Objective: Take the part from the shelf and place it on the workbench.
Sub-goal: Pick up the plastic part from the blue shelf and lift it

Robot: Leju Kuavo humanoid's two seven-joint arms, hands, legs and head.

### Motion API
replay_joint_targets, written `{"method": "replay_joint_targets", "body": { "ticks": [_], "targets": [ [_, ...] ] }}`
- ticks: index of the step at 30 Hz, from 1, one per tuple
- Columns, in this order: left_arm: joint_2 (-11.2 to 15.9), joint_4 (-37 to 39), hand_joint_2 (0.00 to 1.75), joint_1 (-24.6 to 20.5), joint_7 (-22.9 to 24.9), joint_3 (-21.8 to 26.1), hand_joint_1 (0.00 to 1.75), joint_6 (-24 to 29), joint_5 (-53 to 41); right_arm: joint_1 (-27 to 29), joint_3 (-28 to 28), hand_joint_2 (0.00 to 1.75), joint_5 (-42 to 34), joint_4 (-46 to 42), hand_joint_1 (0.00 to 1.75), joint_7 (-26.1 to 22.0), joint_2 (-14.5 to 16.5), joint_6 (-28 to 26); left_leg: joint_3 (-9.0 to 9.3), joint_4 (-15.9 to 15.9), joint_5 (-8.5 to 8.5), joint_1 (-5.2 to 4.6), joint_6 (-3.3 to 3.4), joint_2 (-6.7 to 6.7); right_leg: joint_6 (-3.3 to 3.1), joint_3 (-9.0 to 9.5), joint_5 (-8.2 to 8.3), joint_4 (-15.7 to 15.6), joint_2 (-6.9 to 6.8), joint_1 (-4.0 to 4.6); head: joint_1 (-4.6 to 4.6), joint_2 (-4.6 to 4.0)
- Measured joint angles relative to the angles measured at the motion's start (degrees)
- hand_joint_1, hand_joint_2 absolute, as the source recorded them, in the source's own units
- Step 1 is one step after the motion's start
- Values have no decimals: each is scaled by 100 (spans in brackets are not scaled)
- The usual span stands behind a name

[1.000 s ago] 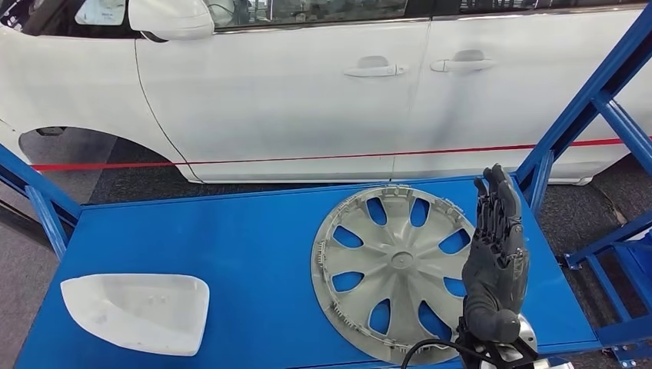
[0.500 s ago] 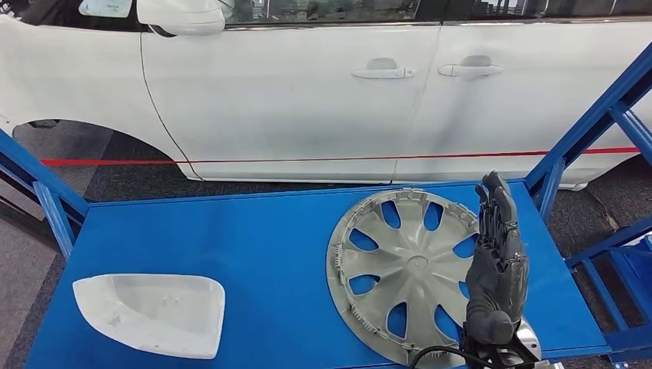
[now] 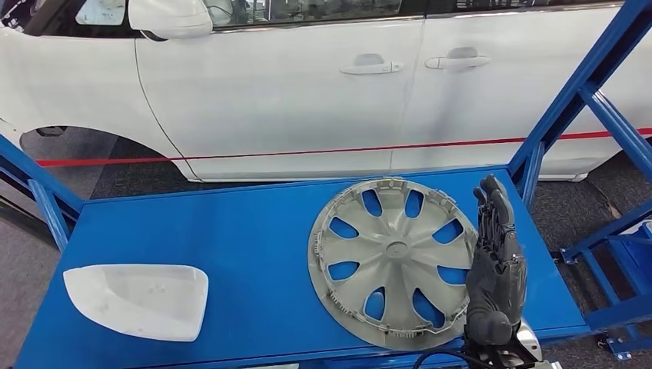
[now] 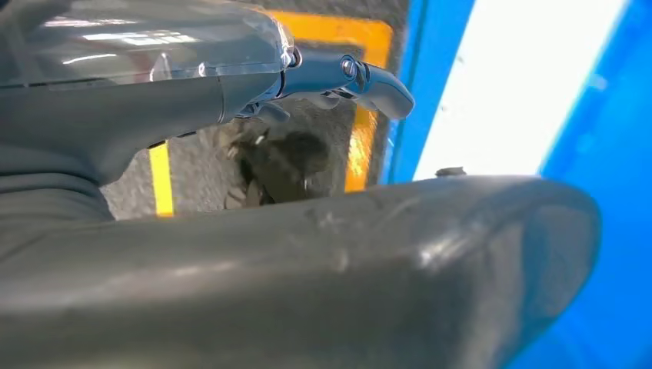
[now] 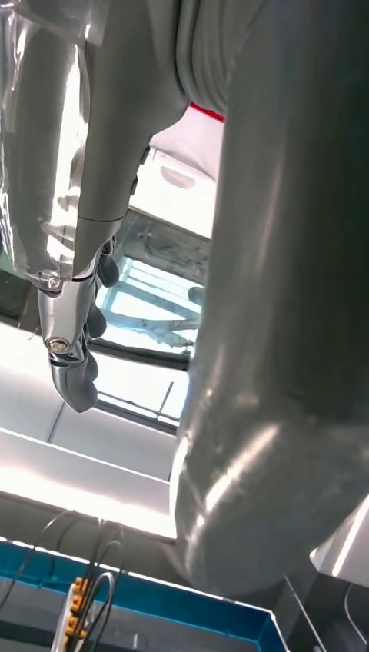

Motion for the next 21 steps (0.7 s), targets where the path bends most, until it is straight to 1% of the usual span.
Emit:
{"method": "replay_joint_targets", "body": {
  "ticks": [1, 2, 3, 4, 5, 6, 7, 8, 9, 10, 11, 12, 13, 14, 15, 16, 17, 18, 19, 20, 21],
  "targets": [
    [0, 0, 0, 0, 0, 0, 0, 2, 0, 4, 0, 0, 1, 1, 0, 0, -1, 0, -40, 238, -118, 2, -8, 0, 0, -68, 40, 16, -2, 7, 2, 0],
    [0, 0, 0, 1, 0, -1, 0, 4, 0, 6, 0, 0, 2, 1, 0, 0, -1, 0, 32, 256, -126, 1, -4, 0, 3, -136, 78, 36, -2, 12, 1, 0],
    [0, 0, 0, 0, 0, -1, 0, 4, 0, 8, 0, 0, 3, 1, 0, 0, -2, -1, 236, 22, -34, 0, 13, 0, 9, -200, 116, 57, 0, 17, 0, 0],
    [1, 0, 0, -4, 0, -1, 0, 4, -1, 9, 0, 0, 3, 1, 0, 0, -2, -1, 537, -397, 107, -4, 43, 0, 18, -256, 154, 75, 2, 23, 0, 0],
    [7, 0, 0, -16, 0, -1, 0, 4, -2, 11, 0, 0, 4, -1, 0, 0, -2, -2, 832, -858, 210, -14, 82, 0, 33, -295, 194, 89, 2, 29, 1, 1],
    [10, 0, 0, -27, -2, -1, 0, 4, -3, 12, 0, 0, 4, -2, 0, -1, -3, -3, 1052, -1220, 305, -31, 121, 0, 59, -316, 233, 90, 2, 34, 8, 1],
    [15, 0, 0, -36, -2, -1, 0, 4, -6, 13, 0, 0, 5, -4, 0, 0, -3, -4, 1162, -1423, 354, -52, 155, 0, 92, -323, 275, 85, -3, 34, 3, 1],
    [19, 0, 0, -42, -3, -1, 0, 4, -9, 17, 0, 0, 7, -5, 0, 1, -4, -5, 1171, -1481, 379, -75, 185, 0, 130, -321, 319, 72, -10, 27, 1, 1],
    [20, 0, 0, -41, -3, 0, 0, 7, -11, 19, 0, 0, 9, -5, 0, 1, -4, -7, 1150, -1480, 442, -92, 214, 0, 170, -316, 370, 45, -14, 20, -5, 1],
    [21, 1, 0, -38, -1, 0, 0, 9, -13, 22, 0, 0, 10, -5, 0, 1, -6, -10, 1125, -1498, 508, -82, 245, 8, 207, -323, 399, 35, -15, 12, -13, 1],
    [21, 2, 0, -37, 1, 0, 0, 13, -14, 28, 0, 0, 10, -5, 0, 1, -9, -14, 1089, -1526, 582, -70, 283, 21, 236, -345, 344, 59, -6, 6, -10, 0],
    [20, 3, 0, -35, 3, 0, 0, 18, -14, 32, 0, 0, 10, -5, 0, 1, -14, -17, 1034, -1558, 666, -55, 325, 37, 260, -393, 173, 172, 6, 3, -3, 0],
    [19, 4, 0, -34, 5, 0, 0, 20, -15, 38, 0, 0, 10, -5, 0, 1, -19, -19, 961, -1579, 749, -40, 358, 54, 280, -466, -100, 398, 16, -4, 8, 0],
    [19, 4, 0, -34, 7, 0, 0, 22, -16, 44, 0, 0, 10, -5, 0, 2, -25, -20, 872, -1580, 818, -46, 381, 64, 299, -554, -424, 723, 23, -12, 14, 0],
    [19, 4, 0, -33, 8, 0, 0, 24, -16, 47, 0, 0, 10, -5, 0, 2, -30, -20, 778, -1573, 889, -49, 389, 69, 318, -633, -690, 1094, 24, -18, 24, 0],
    [18, 4, 0, -33, 8, 0, 0, 25, -18, 50, 0, 0, 10, -4, 0, 2, -37, -20, 679, -1561, 957, -50, 381, 73, 338, -667, -823, 1406, 23, -23, 26, 0],
    [17, 4, 0, -32, 9, 0, 0, 26, -21, 53, 0, 0, 10, -4, 0, 2, -43, -20, 577, -1539, 1022, -50, 367, 75, 353, -629, -811, 1578, 23, -27, 27, 0],
    [16, 4, 0, -32, 11, 0, 0, 28, -26, 55, 0, 0, 10, -3, 0, 2, -47, -20, 474, -1508, 1079, -47, 349, 77, 363, -496, -687, 1557, 22, -34, 30, 0],
    [15, 4, 0, -31, 14, 0, 0, 33, -32, 56, 0, 0, 10, -3, 0, 3, -50, -22, 374, -1471, 1119, -43, 329, 77, 367, -264, -522, 1336, 21, -43, 30, 0],
    [14, 4, 0, -33, 22, 0, 0, 42, -37, 54, 0, 0, 10, -3, 0, 7, -51, -25, 287, -1424, 1150, -40, 304, 76, 364, 45, -435, 956, 21, -53, 31, 0],
    [13, 4, 0, -35, 38, 1, 0, 56, -41, 52, 0, 0, 11, -4, 0, 20, -51, -27, 215, -1370, 1171, -44, 277, 71, 347, 351, -447, 526, 25, -47, 31, 0]
  ]
}}
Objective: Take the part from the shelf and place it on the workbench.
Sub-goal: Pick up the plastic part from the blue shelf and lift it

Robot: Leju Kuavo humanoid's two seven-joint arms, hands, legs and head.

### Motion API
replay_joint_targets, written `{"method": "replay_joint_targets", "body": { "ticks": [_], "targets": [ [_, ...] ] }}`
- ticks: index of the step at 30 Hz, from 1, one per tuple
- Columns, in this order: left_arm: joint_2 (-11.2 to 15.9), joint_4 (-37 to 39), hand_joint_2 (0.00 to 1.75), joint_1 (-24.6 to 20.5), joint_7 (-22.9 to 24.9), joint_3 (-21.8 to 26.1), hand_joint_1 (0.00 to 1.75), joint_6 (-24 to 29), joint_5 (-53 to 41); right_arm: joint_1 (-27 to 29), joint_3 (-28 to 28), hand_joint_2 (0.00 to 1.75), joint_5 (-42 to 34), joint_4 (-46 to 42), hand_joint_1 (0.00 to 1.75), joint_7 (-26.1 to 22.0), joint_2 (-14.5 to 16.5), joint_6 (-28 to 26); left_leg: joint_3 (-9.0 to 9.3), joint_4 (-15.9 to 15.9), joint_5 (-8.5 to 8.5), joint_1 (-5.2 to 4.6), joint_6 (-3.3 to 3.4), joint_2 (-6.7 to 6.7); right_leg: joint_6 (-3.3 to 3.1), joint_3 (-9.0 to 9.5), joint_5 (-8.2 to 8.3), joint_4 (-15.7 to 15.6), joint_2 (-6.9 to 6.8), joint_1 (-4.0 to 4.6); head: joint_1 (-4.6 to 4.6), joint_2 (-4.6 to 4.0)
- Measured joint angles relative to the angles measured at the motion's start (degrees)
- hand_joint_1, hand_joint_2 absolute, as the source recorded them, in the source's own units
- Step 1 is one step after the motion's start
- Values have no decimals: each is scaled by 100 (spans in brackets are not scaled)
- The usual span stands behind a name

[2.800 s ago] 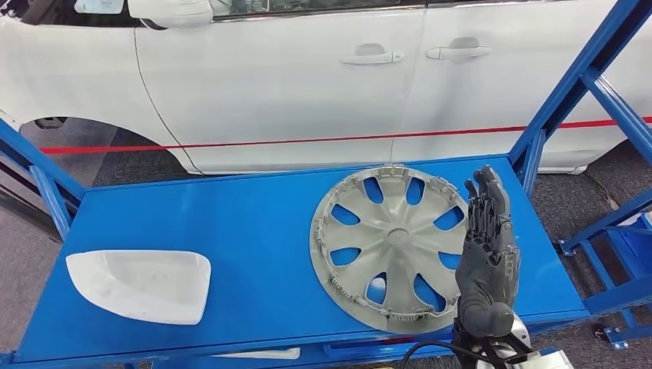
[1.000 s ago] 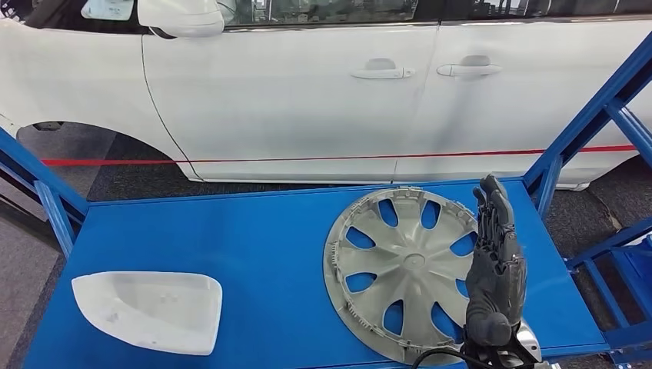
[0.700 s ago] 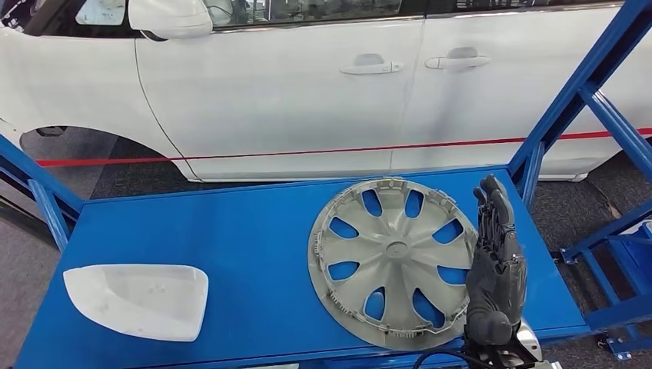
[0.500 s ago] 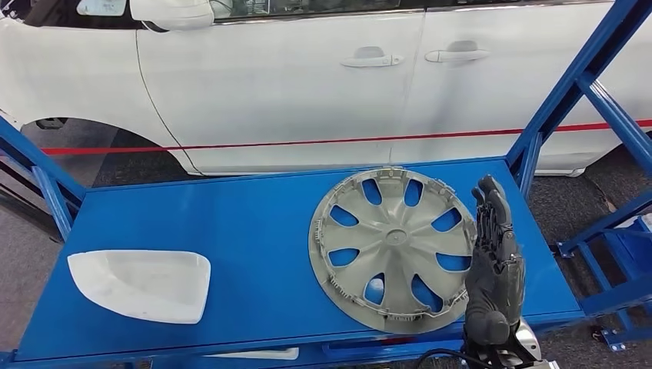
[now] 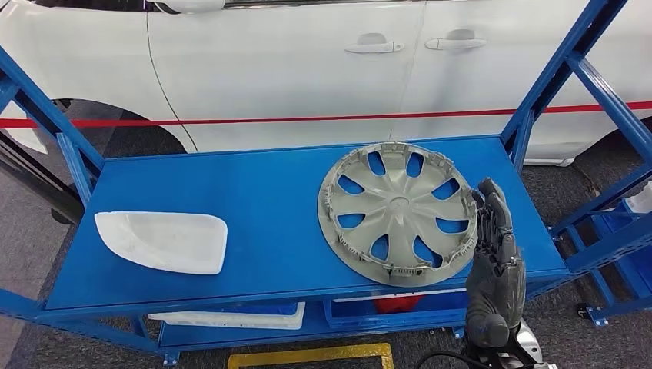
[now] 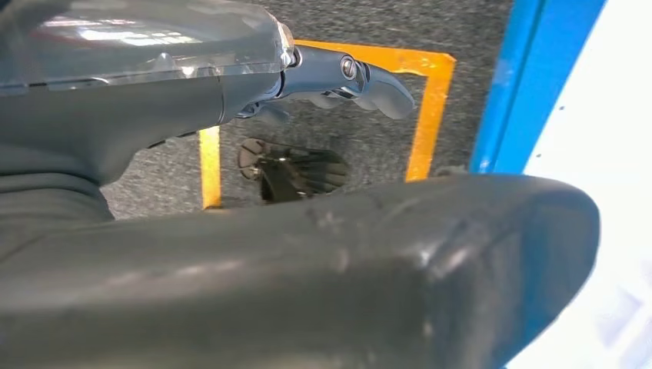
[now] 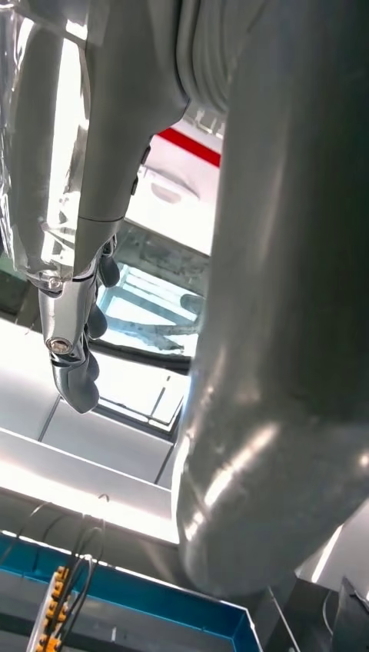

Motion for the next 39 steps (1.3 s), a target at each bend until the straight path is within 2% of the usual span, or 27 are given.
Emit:
{"method": "replay_joint_targets", "body": {
  "ticks": [1, 2, 4, 5, 7, 9, 10, 11, 12, 13, 15, 16, 17, 20, 21, 22, 24, 25, 26, 27, 28, 30, 32, 35, 36, 37, 39],
  "targets": [
    [0, 0, 0, 0, 23, 2, 0, 18, -2, 2, 0, 44, 1, 1, 0, 27, -1, -3, -44, 42, 18, -6, -32, -4, -26, 225, -55, -335, 3, 10, -5, 0],
    [-1, 0, 0, 0, 56, 6, 0, 41, -3, 2, 0, 87, 6, 5, 0, 75, -4, -6, -67, 71, 45, -11, -70, -6, -63, 354, -133, -543, 8, 25, -6, 1],
    [-1, 0, 0, 6, 132, 25, 0, 97, -3, 6, -2, 175, 31, 28, 0, 260, -22, -9, -78, 75, 106, -2, -151, -9, -156, 354, -123, -615, 7, 46, 2, 1],
    [-2, 0, 0, 8, 167, 40, 0, 123, -2, 4, -11, 175, 59, 49, 0, 382, -44, -14, -102, 99, 89, 11, -187, -12, -208, 327, -82, -625, -2, 43, 10, 1],
    [-16, 1, 0, 17, 214, 72, 0, 151, -2, 4, -69, 175, 134, 111, 0, 616, -106, -42, -239, 416, -218, 37, -248, -19, -299, 242, 26, -653, -22, 30, -22, 0],
    [-36, 2, 0, 24, 231, 99, 0, 167, -3, 9, -168, 175, 189, 187, 0, 738, -187, -71, -483, 1132, -729, 51, -295, -21, -334, 129, 110, -639, -31, 43, -57, 0],
    [-40, 2, 0, 27, 232, 112, 0, 177, -3, 12, -214, 175, 197, 224, 0, 758, -226, -77, -575, 1467, -885, 53, -308, -20, -335, 73, 142, -624, -32, 54, -58, 0],
    [-43, 2, 0, 31, 233, 124, 0, 186, -3, 15, -255, 175, 200, 260, 0, 765, -262, -78, -586, 1647, -935, 53, -309, -20, -335, 23, 168, -608, -33, 65, -59, 0],
    [-45, 2, 0, 35, 233, 133, 0, 192, -3, 18, -289, 175, 201, 289, 0, 769, -290, -78, -479, 1597, -874, 50, -294, -21, -332, -17, 189, -592, -32, 77, -59, 0],
    [-45, 1, 0, 38, 233, 139, 0, 195, -3, 21, -318, 175, 216, 312, 0, 783, -311, -88, -255, 1313, -737, 43, -263, -22, -327, -44, 203, -578, -31, 91, -60, 0],
    [-43, 0, 0, 38, 233, 153, 0, 195, -7, 23, -371, 175, 393, 337, 0, 896, -343, -183, 306, 476, -511, 11, -157, -22, -308, -64, 225, -564, -32, 114, -55, 0],
    [-44, 0, 0, 38, 230, 166, 0, 195, -11, 25, -403, 175, 587, 349, 0, 1020, -369, -273, 487, 185, -452, -10, -111, -18, -287, -64, 237, -565, -36, 115, -55, 0],
    [-44, 0, 0, 39, 225, 182, 0, 192, -16, 28, -444, 175, 847, 369, 0, 1178, -407, -379, 574, 27, -447, -32, -71, -14, -262, -64, 251, -568, -43, 108, -57, 0],
    [-55, 0, 0, 41, 186, 239, 0, 165, -73, 42, -649, 175, 1800, 477, 0, 1667, -567, -768, 590, -125, -380, -42, 18, -5, -163, -60, 277, -594, -53, 100, -63, 0],
    [-62, 0, 0, 40, 168, 257, 0, 149, -106, 37, -737, 175, 2109, 520, 0, 1800, -619, -916, 600, -186, -332, -24, 53, 0, -132, -97, 213, -524, -45, 100, -55, 0],
    [-70, 0, 0, 40, 151, 271, 0, 135, -139, 25, -825, 175, 2380, 568, 0, 1917, -668, -1041, 606, -246, -285, -5, 83, 5, -103, -181, 85, -349, -31, 97, -48, 0],
    [-78, 0, 0, 39, 126, 290, 0, 113, -205, -2, -983, 175, 2813, 692, 0, 2139, -746, -1190, 572, -268, -239, 5, 114, 10, -52, -523, -314, 365, -7, 64, -38, 0],
    [-78, 0, 0, 39, 119, 296, 0, 109, -231, -16, -1040, 175, 2971, 759, 0, 2231, -774, -1218, 545, -252, -236, 4, 115, 10, -25, -692, -454, 720, -3, 46, -39, 0],
    [-78, 0, 0, 39, 115, 304, 0, 107, -251, -35, -1085, 175, 3112, 830, 0, 2310, -798, -1233, 523, -231, -237, 4, 112, 9, 2, -798, -497, 942, -2, 27, -40, 0],
    [-78, 0, 0, 38, 112, 312, 0, 106, -271, -63, -1119, 175, 3220, 896, 0, 2370, -820, -1239, 510, -207, -242, 8, 104, 8, 25, -789, -415, 927, -3, 6, -40, 0],
    [-78, 0, 0, 38, 109, 321, 0, 106, -290, -101, -1148, 175, 3314, 964, 0, 2422, -845, -1233, 501, -174, -253, 15, 88, 6, 46, -676, -243, 707, -6, -19, -39, 0],
    [-76, 0, 0, 36, 104, 346, 0, 107, -332, -200, -1176, 175, 3455, 1097, 0, 2483, -906, -1140, 474, -78, -301, 18, 21, 0, 68, -302, 108, -42, -4, -52, -38, 0],
    [-69, 0, 0, 28, 96, 388, 0, 106, -373, -301, -1163, 175, 3563, 1235, 0, 2528, -1008, -921, 423, 14, -341, -2, -53, -4, 16, -122, 225, -450, 14, -51, -51, 0],
    [-61, 0, 0, 17, 76, 449, 0, 83, -458, -484, -996, 175, 3462, 1511, 0, 2553, -1377, -408, 376, 61, -352, 1, -131, -7, -108, -166, 237, -456, 29, -34, -67, 0],
    [-57, 0, 0, 17, 70, 464, 0, 66, -493, -578, -906, 175, 3376, 1622, 0, 2541, -1556, -244, 340, 135, -413, 13, -158, -10, -148, -175, 251, -464, 27, -36, -72, 0],
    [-53, 0, 0, 16, 64, 478, 0, 45, -527, -679, -812, 175, 3295, 1731, 0, 2520, -1741, -110, 260, 312, -535, 22, -183, -13, -182, -184, 267, -473, 22, -43, -77, 0],
    [-42, 0, 0, 9, 56, 504, 0, 10, -583, -867, -631, 175, 3172, 1918, 0, 2462, -2077, 67, -54, 999, -916, 34, -222, -16, -221, -211, 282, -473, 10, -34, -87, 0]
  ]
}}
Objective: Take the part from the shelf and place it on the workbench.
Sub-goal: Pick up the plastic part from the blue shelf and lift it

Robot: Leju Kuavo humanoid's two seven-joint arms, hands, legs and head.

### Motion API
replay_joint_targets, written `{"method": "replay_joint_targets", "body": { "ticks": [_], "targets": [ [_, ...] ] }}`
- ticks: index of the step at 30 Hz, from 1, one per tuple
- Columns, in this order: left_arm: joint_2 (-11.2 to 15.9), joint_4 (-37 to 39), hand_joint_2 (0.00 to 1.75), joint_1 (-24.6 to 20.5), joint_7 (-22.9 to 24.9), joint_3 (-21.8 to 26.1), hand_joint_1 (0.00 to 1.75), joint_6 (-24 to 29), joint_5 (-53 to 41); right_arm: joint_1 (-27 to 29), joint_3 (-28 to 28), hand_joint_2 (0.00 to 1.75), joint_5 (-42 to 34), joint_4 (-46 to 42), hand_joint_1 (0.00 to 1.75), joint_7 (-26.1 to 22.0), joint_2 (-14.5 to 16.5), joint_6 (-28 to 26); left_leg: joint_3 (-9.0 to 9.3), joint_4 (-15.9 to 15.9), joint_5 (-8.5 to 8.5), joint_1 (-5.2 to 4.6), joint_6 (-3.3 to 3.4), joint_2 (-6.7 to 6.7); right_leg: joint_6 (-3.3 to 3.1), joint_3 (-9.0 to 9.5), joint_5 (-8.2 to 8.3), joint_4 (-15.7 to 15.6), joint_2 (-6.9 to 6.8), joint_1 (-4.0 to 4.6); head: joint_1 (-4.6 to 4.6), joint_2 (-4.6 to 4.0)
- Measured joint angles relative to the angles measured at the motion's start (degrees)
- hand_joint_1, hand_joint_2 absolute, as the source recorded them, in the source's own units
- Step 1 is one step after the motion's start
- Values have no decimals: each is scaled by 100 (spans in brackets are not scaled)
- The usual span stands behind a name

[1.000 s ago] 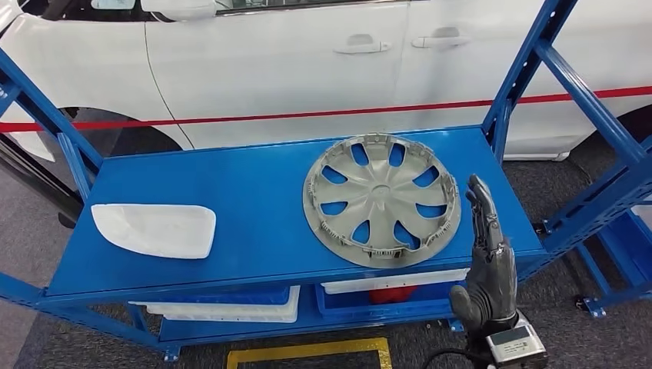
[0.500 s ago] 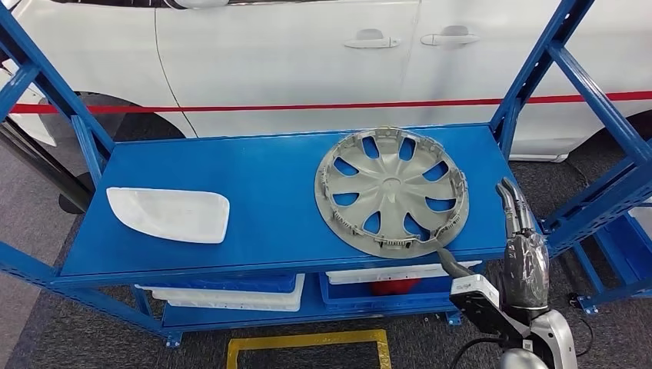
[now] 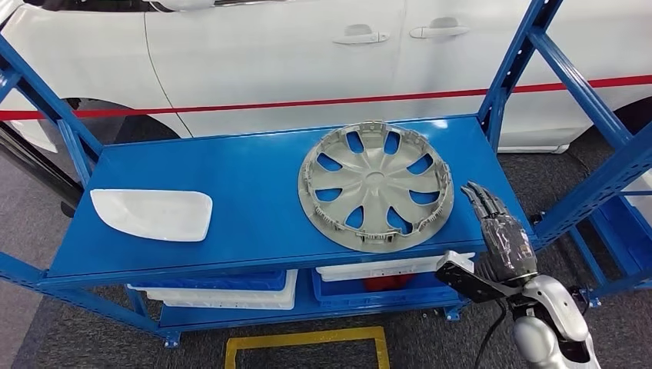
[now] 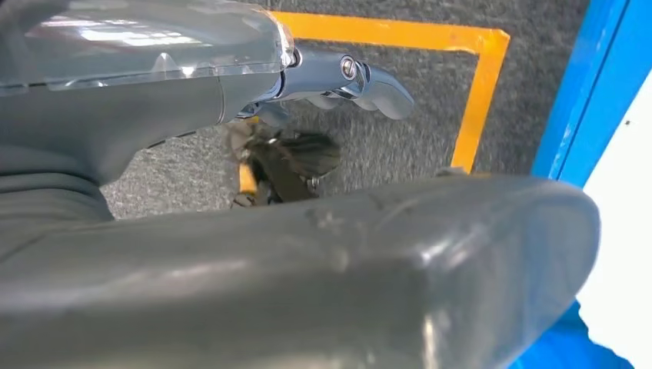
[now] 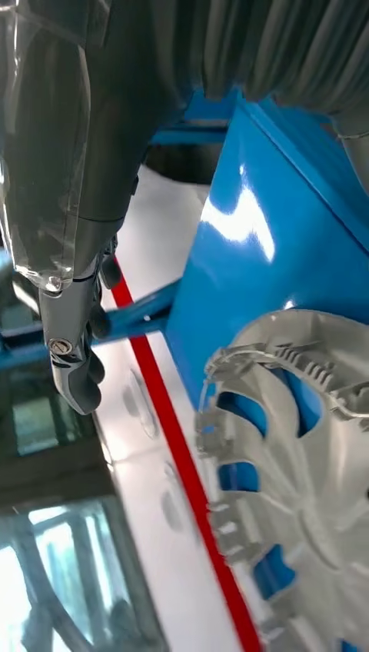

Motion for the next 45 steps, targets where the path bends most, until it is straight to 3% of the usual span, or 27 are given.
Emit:
{"method": "replay_joint_targets", "body": {
  "ticks": [2, 3, 4, 7, 8, 12, 14, 16, 17, 18, 19, 21, 23, 27, 29, 32, 33, 34, 35, 37, 38, 39, 42, 44, 45],
  "targets": [
    [10, 0, 0, 0, -2, 32, 0, -12, -31, -139, 150, 175, -68, 158, 0, -34, -255, 88, -313, 669, -239, 2, -5, 0, -10, -25, 5, 14, -9, 24, 2, 0],
    [13, 0, 0, 5, -2, 45, 0, -12, -36, -189, 208, 175, -84, 221, 0, -40, -350, 108, -347, 738, -199, 1, 11, -1, -11, -29, 5, 20, -11, 37, 2, 0],
    [16, 0, 0, 9, -3, 55, 0, -12, -40, -227, 253, 175, -91, 270, 0, -44, -426, 118, -268, 566, -51, -4, 40, -2, -12, -27, 4, 24, -11, 51, 2, 0],
    [38, 0, 0, 7, -5, 66, 0, -12, -44, -321, 352, 175, -94, 361, 0, -52, -592, 122, 268, -571, 472, -52, 195, -5, -1, -9, 6, 16, -5, 84, 7, 0],
    [46, 0, 0, 4, -7, 68, 0, -12, -46, -345, 378, 175, -94, 385, 0, -53, -630, 123, 368, -795, 532, -72, 234, -4, 17, -11, 14, 11, -6, 86, 7, 0],
    [60, 0, 0, -2, -11, 76, 0, -11, -56, -386, 453, 175, -94, 455, 0, -58, -743, 127, 451, -1045, 620, -66, 306, 1, 139, -16, 13, -8, -13, 80, 12, 0],
    [59, 0, 0, -4, -11, 76, 0, -13, -59, -413, 471, 175, -98, 480, 0, -61, -802, 130, 505, -1181, 704, -33, 350, 12, 178, -168, -226, 335, -1, 81, 25, 0],
    [58, 0, 0, -5, -11, 76, 0, -20, -85, -433, 508, 175, -163, 518, 0, -82, -866, 196, 494, -1197, 725, -47, 371, 17, 210, -514, -589, 1058, 6, 62, 27, 0],
    [59, 0, 0, -5, -11, 76, 0, -27, -111, -444, 546, 175, -218, 539, 0, -117, -918, 257, 483, -1188, 724, -50, 369, 16, 231, -665, -687, 1362, 4, 52, 26, 0],
    [60, 0, 0, -4, -11, 76, 0, -40, -151, -477, 612, 175, -270, 564, 0, -184, -997, 342, 475, -1173, 720, -51, 363, 13, 250, -735, -675, 1491, 3, 38, 26, 0],
    [62, 0, 0, -5, -11, 76, 0, -56, -199, -564, 707, 175, -293, 603, 0, -279, -1090, 438, 469, -1149, 710, -50, 350, 10, 266, -695, -549, 1393, 2, 23, 27, 0],
    [70, 0, 0, -16, -10, 76, 0, -92, -303, -936, 1019, 175, -262, 766, 0, -462, -1251, 620, 457, -1073, 669, -45, 295, 19, 286, -363, -150, 689, -2, -13, 29, 0],
    [95, 0, 0, -63, -11, 76, 0, -113, -390, -1420, 1461, 175, -210, 1027, 0, -518, -1311, 715, 410, -978, 623, -63, 222, 38, 247, -110, 54, 124, 7, -11, 23, 0],
    [125, 0, 0, -142, -13, 76, 0, -119, -499, -2107, 2340, 175, -254, 1524, 0, -435, -1311, 707, 338, -897, 589, -66, 116, 29, 95, -113, 76, 37, 5, 7, 4, 0],
    [133, 0, 0, -142, -13, 77, 0, -122, -527, -2341, 2641, 175, -336, 1704, 0, -411, -1302, 701, 192, -569, 373, -47, 52, 13, 31, -117, 96, 21, -9, -4, -9, 0],
    [139, 0, 0, -138, -13, 79, 0, -123, -554, -2536, 2951, 175, -396, 1903, 0, -405, -1287, 697, -327, 524, -120, -35, -2, 8, -2, -140, 101, 24, -26, 20, -17, 0],
    [141, 0, 0, -133, -13, 79, 0, -123, -558, -2569, 3031, 175, -412, 1960, 0, -405, -1282, 697, -433, 727, -150, -35, 2, 8, -6, -143, 99, 27, -28, 31, -17, 0],
    [141, 0, 0, -128, -13, 79, 0, -123, -561, -2591, 3091, 175, -441, 2004, 0, -405, -1278, 697, -437, 711, -66, -36, 19, 8, -10, -141, 97, 29, -27, 42, -17, 0],
    [143, 0, 0, -124, -13, 79, 0, -124, -566, -2616, 3136, 175, -493, 2039, 0, -406, -1275, 703, -332, 465, 116, -39, 47, 7, -14, -135, 94, 30, -25, 52, -16, 0],
    [151, 1, 0, -125, -15, 87, 0, -129, -601, -2730, 3246, 175, -688, 2125, 0, -421, -1270, 762, 24, -325, 518, -63, 139, 4, -14, -129, 88, 32, -13, 75, -16, 0],
    [157, 1, 0, -133, -19, 93, 0, -136, -627, -2811, 3322, 175, -807, 2193, 0, -432, -1265, 814, 167, -642, 628, -79, 179, 2, -2, -137, 91, 33, -4, 83, -14, 0],
    [162, 1, 0, -141, -22, 99, 0, -145, -653, -2889, 3406, 175, -916, 2273, 0, -443, -1259, 873, 244, -827, 669, -98, 210, 0, 16, -149, 98, 31, 2, 85, -14, 0],
    [159, 2, 0, -162, -26, 106, 0, -164, -712, -3029, 3614, 175, -1112, 2493, 0, -481, -1238, 996, 289, -974, 695, -99, 262, -6, 107, -151, 118, 5, -5, 75, -11, 0],
    [135, 2, 0, -174, 1, 110, 0, -118, -745, -3135, 3740, 175, -1154, 2633, 0, -504, -1223, 980, 341, -1095, 766, -66, 318, -4, 153, -236, -36, 206, -3, 74, -1, 0],
    [117, 2, 0, -183, 35, 116, 0, -68, -756, -3183, 3813, 175, -1144, 2701, 0, -501, -1214, 939, 357, -1132, 791, -55, 335, -1, 167, -365, -198, 484, -1, 68, 4, 0]
  ]
}}
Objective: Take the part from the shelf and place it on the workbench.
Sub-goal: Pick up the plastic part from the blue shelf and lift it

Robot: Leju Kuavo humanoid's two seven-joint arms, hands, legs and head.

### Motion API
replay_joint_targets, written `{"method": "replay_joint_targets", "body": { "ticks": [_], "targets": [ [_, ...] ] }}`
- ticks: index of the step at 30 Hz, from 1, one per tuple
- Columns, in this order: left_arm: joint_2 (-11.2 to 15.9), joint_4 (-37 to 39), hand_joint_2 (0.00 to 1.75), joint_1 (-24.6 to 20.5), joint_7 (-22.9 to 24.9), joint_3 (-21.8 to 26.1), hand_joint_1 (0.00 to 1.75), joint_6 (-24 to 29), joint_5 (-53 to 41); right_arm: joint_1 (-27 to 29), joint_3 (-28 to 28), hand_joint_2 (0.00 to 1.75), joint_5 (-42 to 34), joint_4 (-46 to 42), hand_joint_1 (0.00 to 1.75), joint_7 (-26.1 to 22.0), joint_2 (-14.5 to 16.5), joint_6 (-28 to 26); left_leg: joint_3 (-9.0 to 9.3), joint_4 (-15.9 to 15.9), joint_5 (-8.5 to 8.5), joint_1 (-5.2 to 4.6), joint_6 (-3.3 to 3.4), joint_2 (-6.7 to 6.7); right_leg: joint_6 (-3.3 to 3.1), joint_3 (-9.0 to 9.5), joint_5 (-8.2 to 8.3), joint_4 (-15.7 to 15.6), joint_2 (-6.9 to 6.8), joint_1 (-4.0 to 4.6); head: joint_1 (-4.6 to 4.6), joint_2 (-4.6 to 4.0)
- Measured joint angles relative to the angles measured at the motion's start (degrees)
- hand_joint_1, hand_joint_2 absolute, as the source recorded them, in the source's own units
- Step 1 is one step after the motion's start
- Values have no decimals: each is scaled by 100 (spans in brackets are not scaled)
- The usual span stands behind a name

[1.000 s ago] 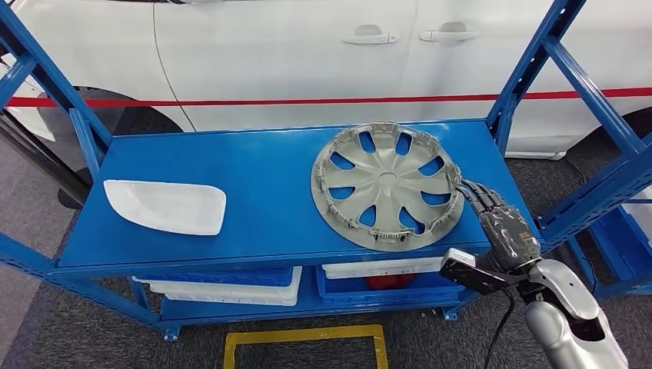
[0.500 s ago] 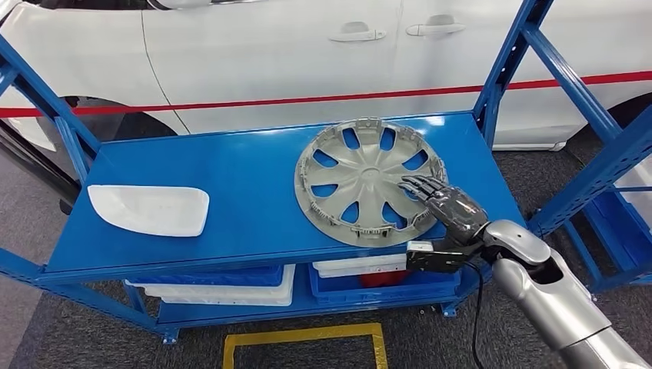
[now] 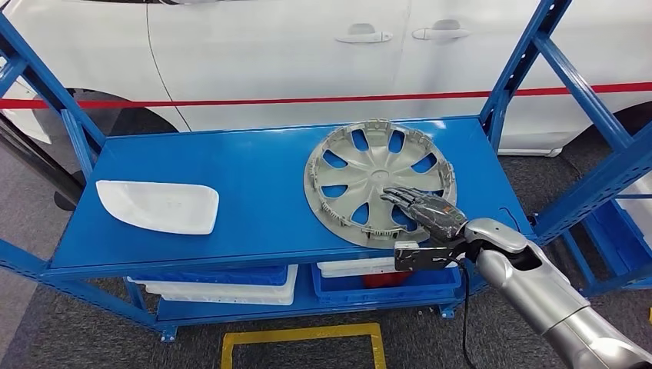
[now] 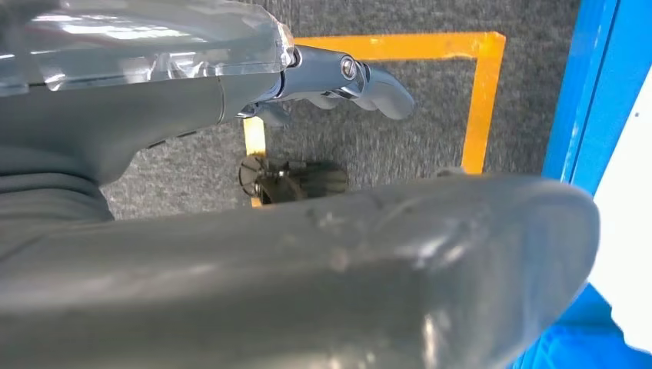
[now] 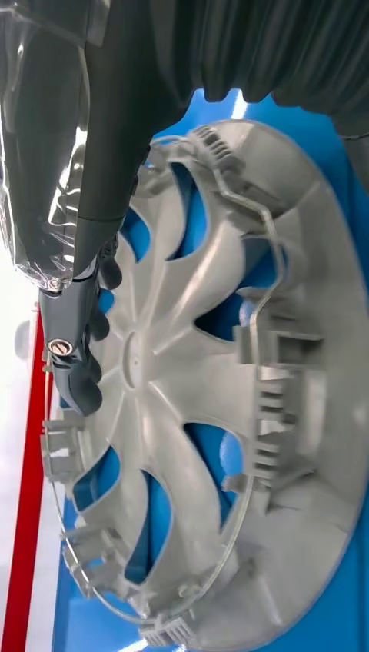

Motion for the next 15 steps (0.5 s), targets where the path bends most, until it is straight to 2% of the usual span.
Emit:
{"method": "replay_joint_targets", "body": {
  "ticks": [2, 3, 4, 5, 6, 8, 9, 13, 15],
  "targets": [
    [-42, 0, 0, -18, 108, 26, 0, 139, -26, -45, 157, 175, 33, 108, 0, 34, 30, -81, -6, -6, 8, -3, 18, -2, 29, -359, -323, 725, 3, -5, 3, 0],
    [-64, 0, 0, -22, 182, 42, 0, 222, -42, -45, 229, 175, 39, 144, 0, 63, 49, -94, -9, 4, 4, -3, 14, -3, 46, -487, -376, 970, 2, -12, 3, 0],
    [-88, 1, 0, -25, 268, 58, 0, 308, -67, -47, 289, 175, 25, 170, 0, 90, 67, -82, -10, 20, -6, -1, 7, -5, 60, -519, -315, 1009, 1, -22, 3, 0],
    [-111, 2, 0, -27, 377, 71, 0, 400, -91, -63, 339, 175, -2, 192, 0, 111, 81, -51, -11, 46, -22, 3, -8, -7, 73, -438, -154, 826, -2, -36, 2, 0],
    [-131, 3, 0, -30, 506, 82, 0, 493, -122, -97, 385, 175, -39, 212, 0, 126, 88, -6, -13, 83, -47, 7, -29, -9, 83, -267, 59, 475, -6, -52, 4, 0],
    [-158, 6, 0, -36, 807, 99, 0, 685, -197, -220, 479, 175, -133, 265, 0, 120, 97, 104, -49, 184, -109, -7, -90, -11, 65, 48, 306, -173, -1, -64, 0, 0],
    [-163, 7, 0, -42, 964, 105, 0, 783, -239, -289, 533, 175, -186, 302, 0, 105, 106, 160, -72, 226, -132, -18, -117, -11, 38, 114, 335, -328, 6, -60, -4, 0],
    [-169, 7, 0, -56, 1409, 131, 0, 1038, -364, -576, 767, 175, -440, 481, 0, 31, 173, 401, -132, 324, -202, -12, -222, -11, -120, 100, 338, -374, 20, -44, -17, 0],
    [-171, 7, 0, -60, 1470, 151, 0, 1077, -383, -746, 865, 175, -559, 550, 0, 23, 213, 523, -320, 758, -473, 11, -292, -13, -177, 99, 352, -387, 12, -56, -36, 0]
  ]
}}
